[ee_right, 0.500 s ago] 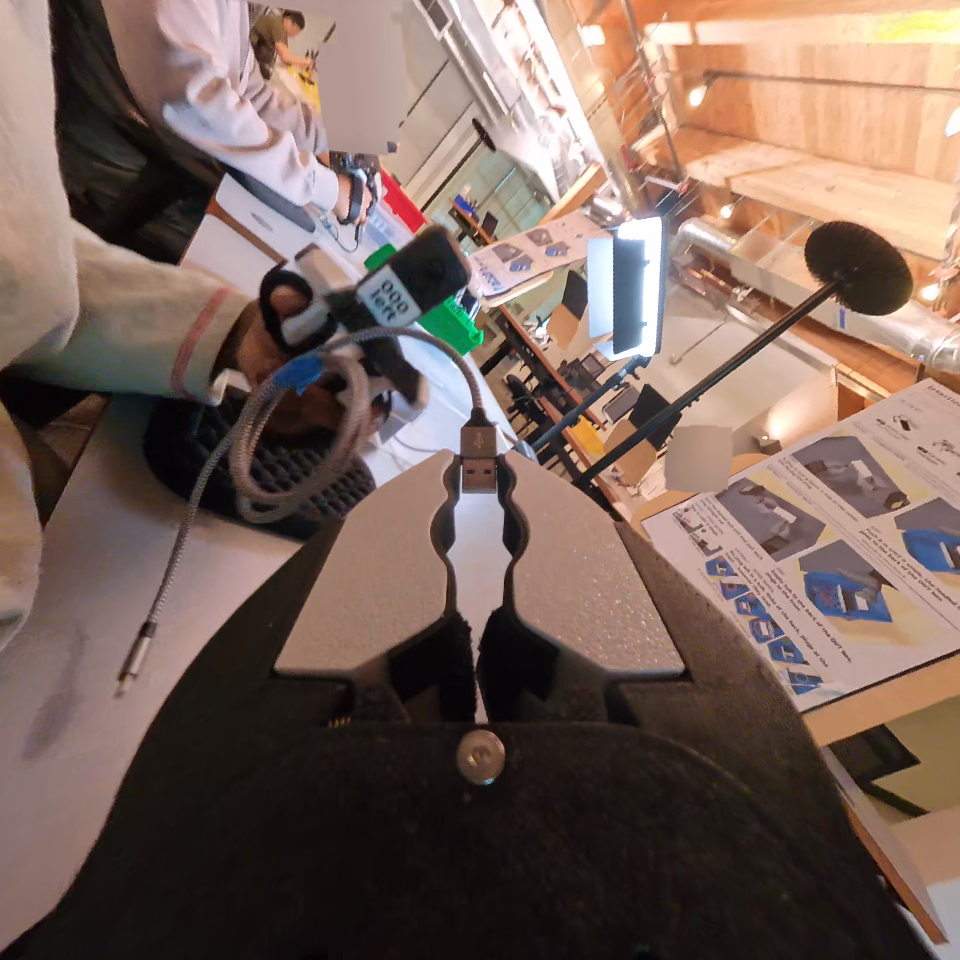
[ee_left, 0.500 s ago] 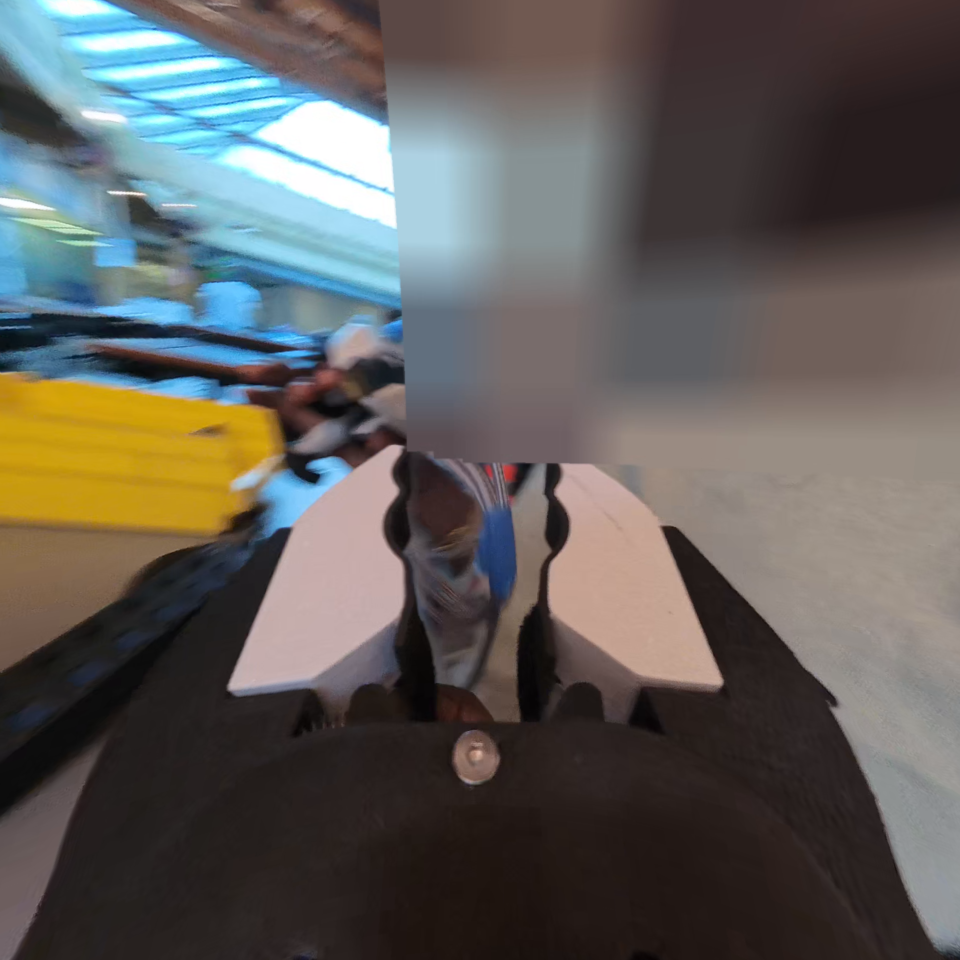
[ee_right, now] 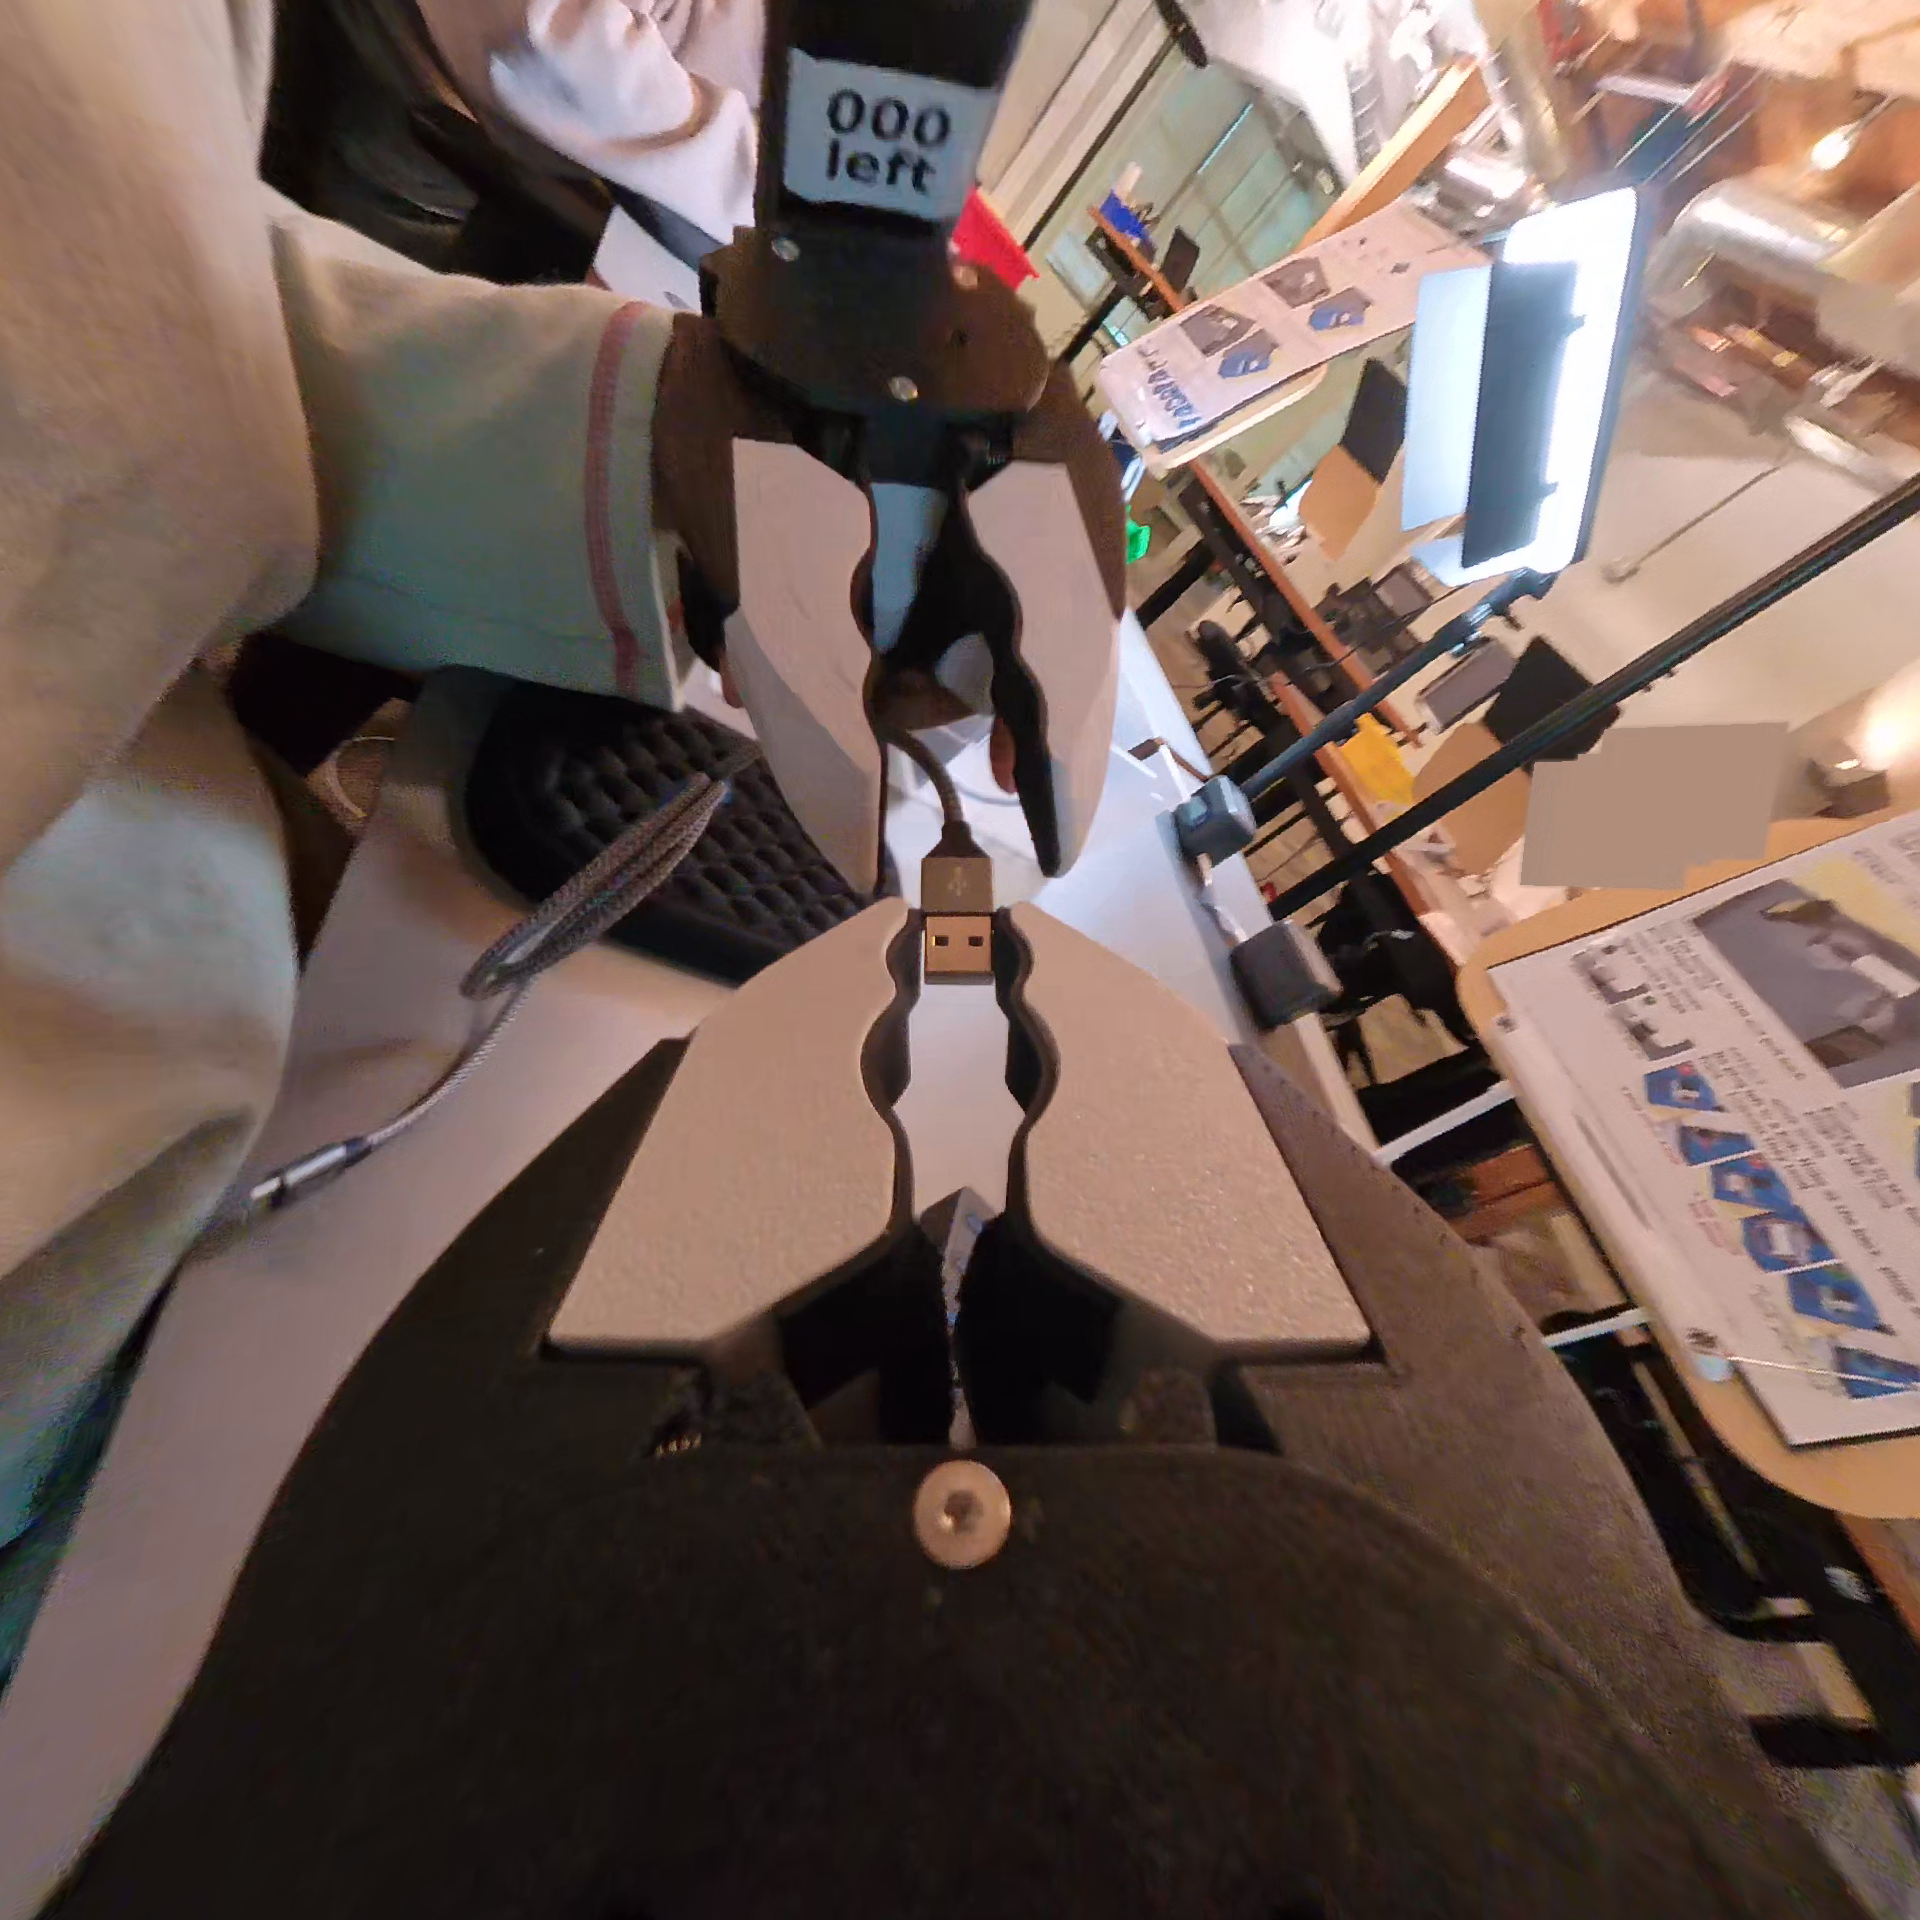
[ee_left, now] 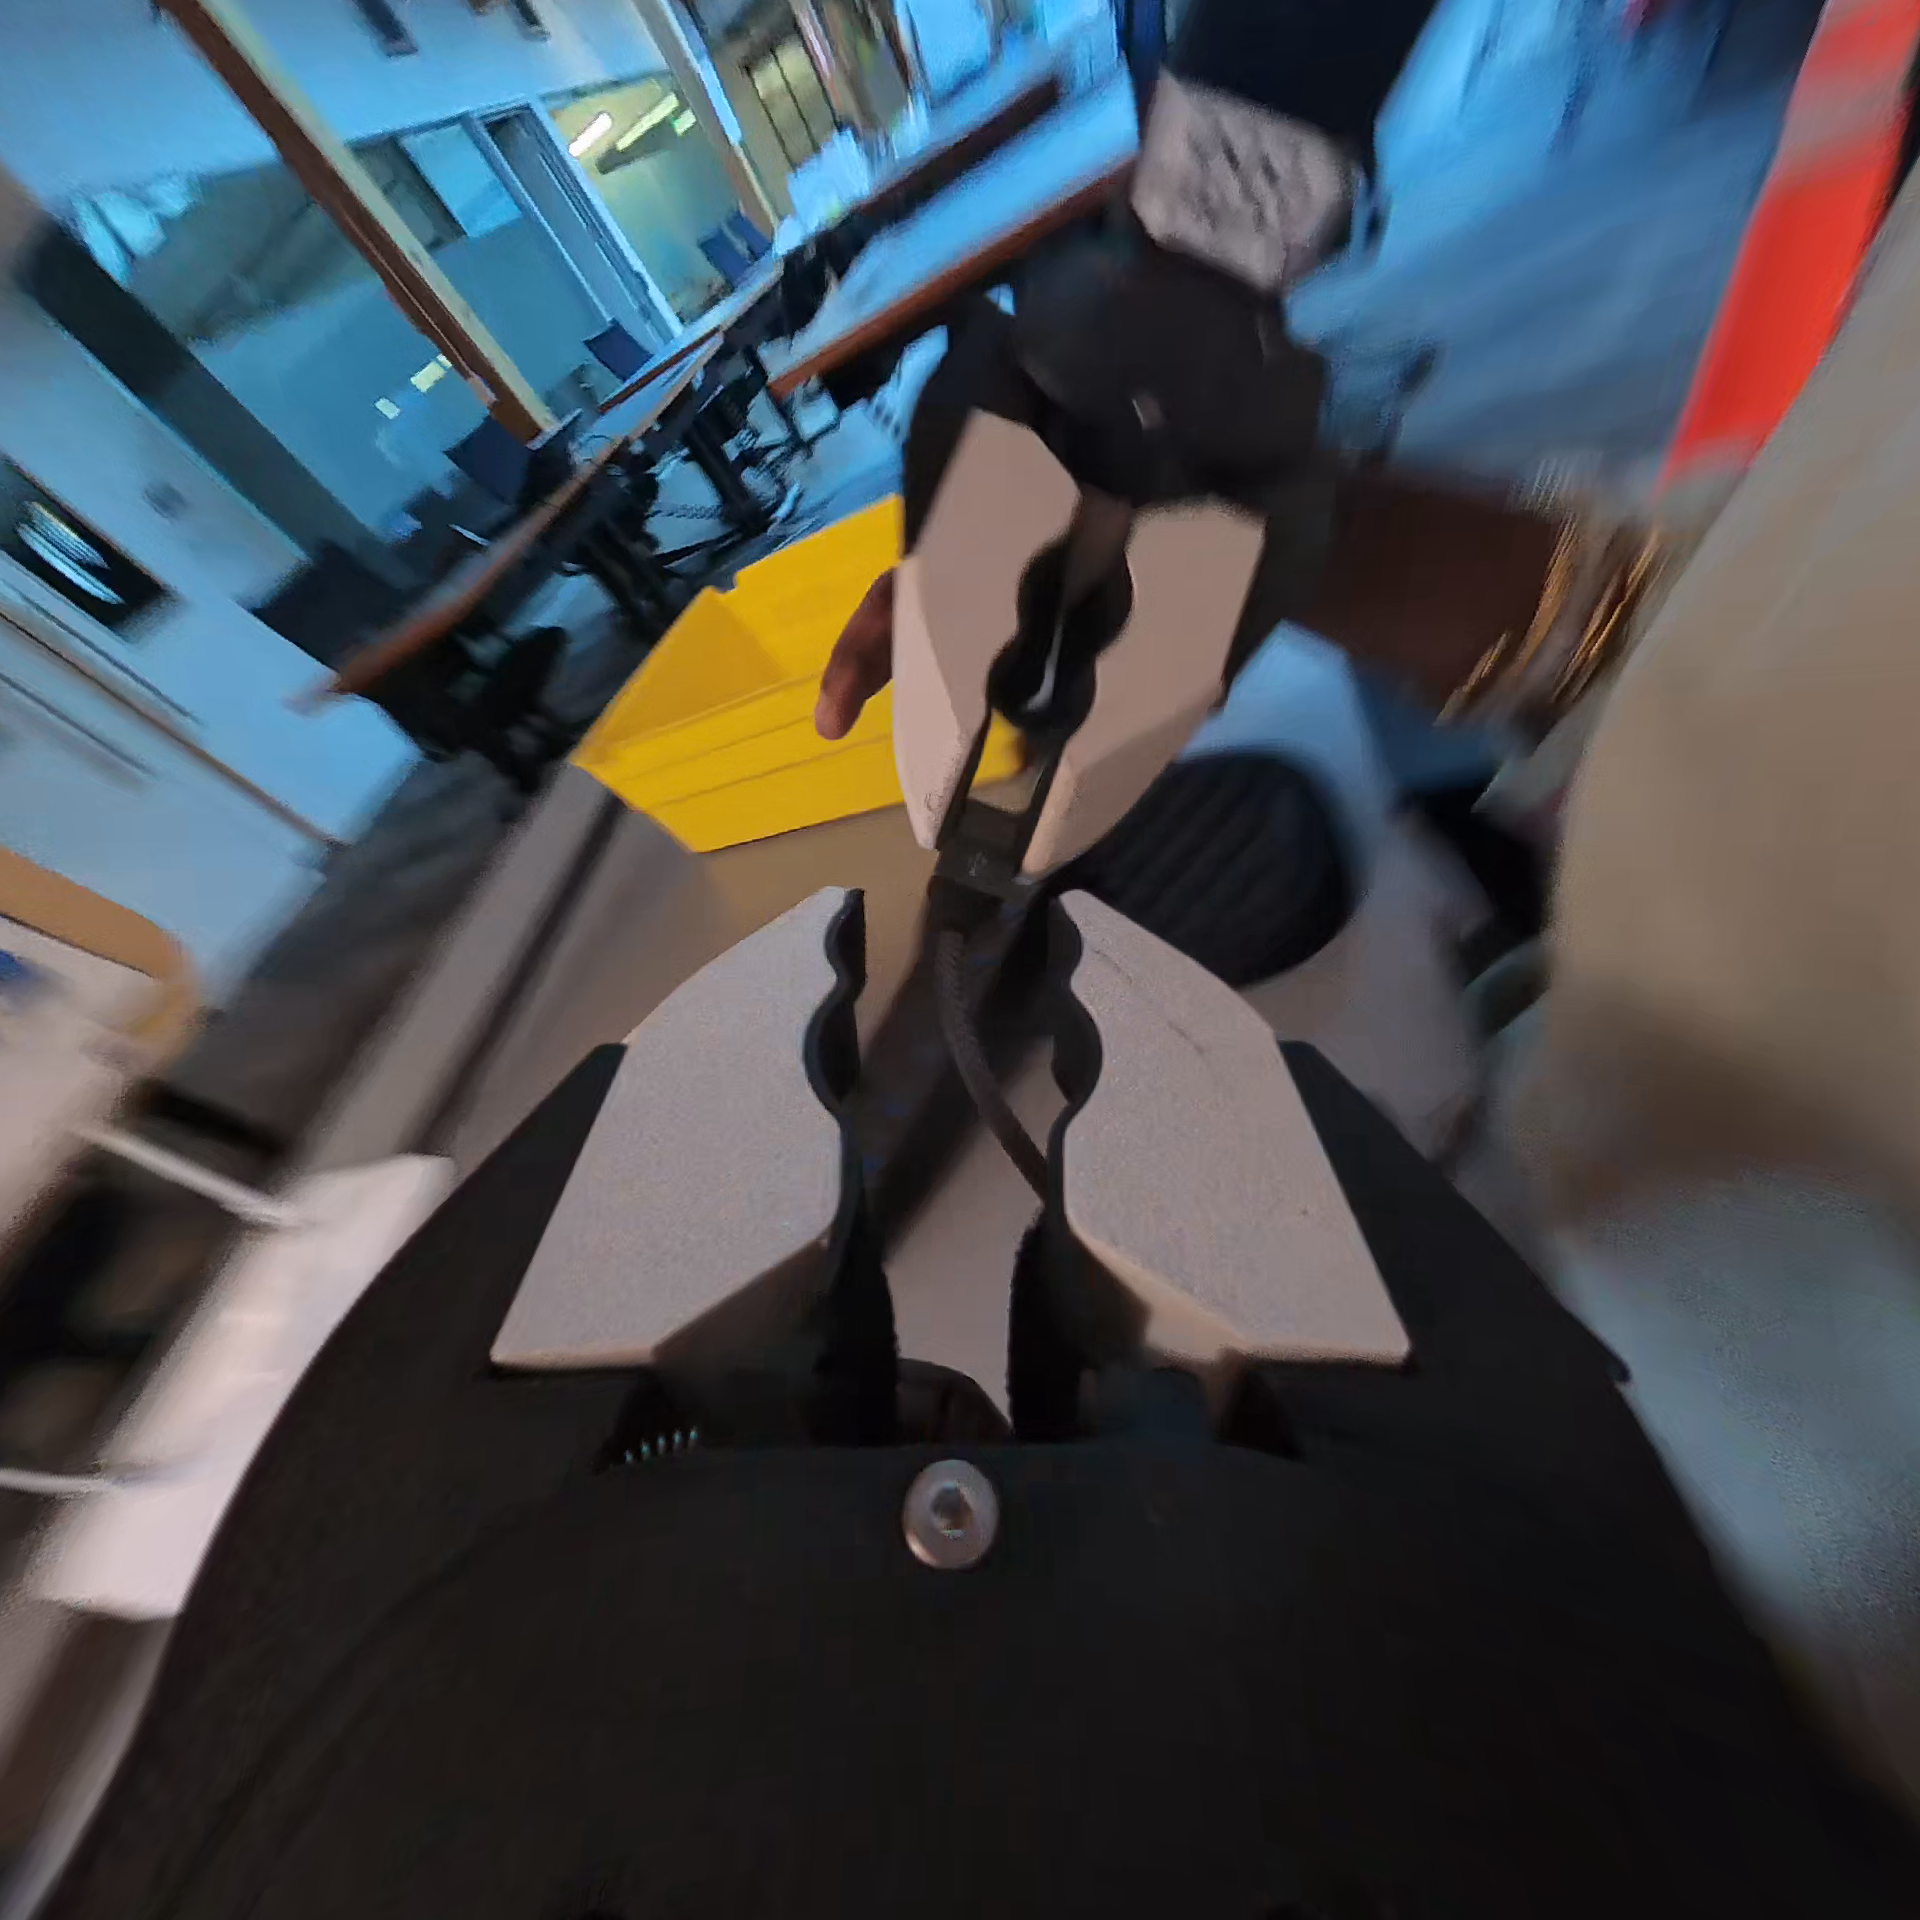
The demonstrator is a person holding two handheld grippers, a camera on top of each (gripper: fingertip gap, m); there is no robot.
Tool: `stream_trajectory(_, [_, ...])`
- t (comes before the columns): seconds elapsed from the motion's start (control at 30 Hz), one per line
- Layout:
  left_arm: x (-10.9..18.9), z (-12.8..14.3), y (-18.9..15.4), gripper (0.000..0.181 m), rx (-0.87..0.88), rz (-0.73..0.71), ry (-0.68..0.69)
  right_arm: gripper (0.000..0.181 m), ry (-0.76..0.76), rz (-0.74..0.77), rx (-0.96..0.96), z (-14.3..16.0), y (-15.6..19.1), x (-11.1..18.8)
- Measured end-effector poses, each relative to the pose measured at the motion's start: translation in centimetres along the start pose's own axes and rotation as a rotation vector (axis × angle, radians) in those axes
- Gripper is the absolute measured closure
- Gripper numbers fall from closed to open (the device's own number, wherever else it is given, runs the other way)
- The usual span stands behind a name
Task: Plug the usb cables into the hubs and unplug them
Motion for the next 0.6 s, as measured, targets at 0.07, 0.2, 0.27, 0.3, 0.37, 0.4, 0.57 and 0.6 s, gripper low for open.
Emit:
stream_trajectory(0.07, [-0.5, -0.2, -0.5, 0.150, -0.136, -0.006, 0.035, 0.169, 0.002, -0.032, -0.041, 0.4, 0.2, 0.4])
stream_trajectory(0.2, [-1.2, -0.2, -1.1, 0.164, -0.193, 0.051, 0.040, 0.169, -0.036, -0.066, -0.062, 0.5, 0.4, 1.2])
stream_trajectory(0.27, [-1.4, -0.3, -1.2, 0.169, -0.189, 0.054, -0.002, 0.169, -0.065, -0.079, -0.071, 0.4, 0.6, 1.6])
stream_trajectory(0.3, [-1.4, -0.4, -1.4, 0.169, -0.186, 0.056, -0.025, 0.169, -0.080, -0.085, -0.075, 0.4, 0.6, 1.8])
stream_trajectory(0.37, [-1.4, -0.3, -1.5, 0.171, -0.167, 0.048, -0.046, 0.169, -0.094, -0.085, -0.081, 0.4, 0.6, 2.0])
stream_trajectory(0.4, [-1.4, -0.2, -1.5, 0.172, -0.156, 0.037, -0.045, 0.169, -0.099, -0.079, -0.082, 0.5, 0.6, 2.1])
stream_trajectory(0.57, [-1.4, 0.9, -1.2, 0.175, -0.064, 0.043, -0.025, 0.168, -0.113, -0.061, -0.125, 1.2, 0.4, 3.0])
stream_trajectory(0.6, [-1.4, 1.1, -1.1, 0.176, -0.051, 0.038, -0.013, 0.168, -0.110, -0.049, -0.135, 1.4, 0.3, 3.3])
Point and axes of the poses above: each gripper's, where its closed fingertips meet, x back along the fingers, z out of its underside, y = z × x across the jaws, the point moved 8 cm from there along x, back along the fingers, and after that the axes turned 8 degrees about -z, right-handed, at the moved point
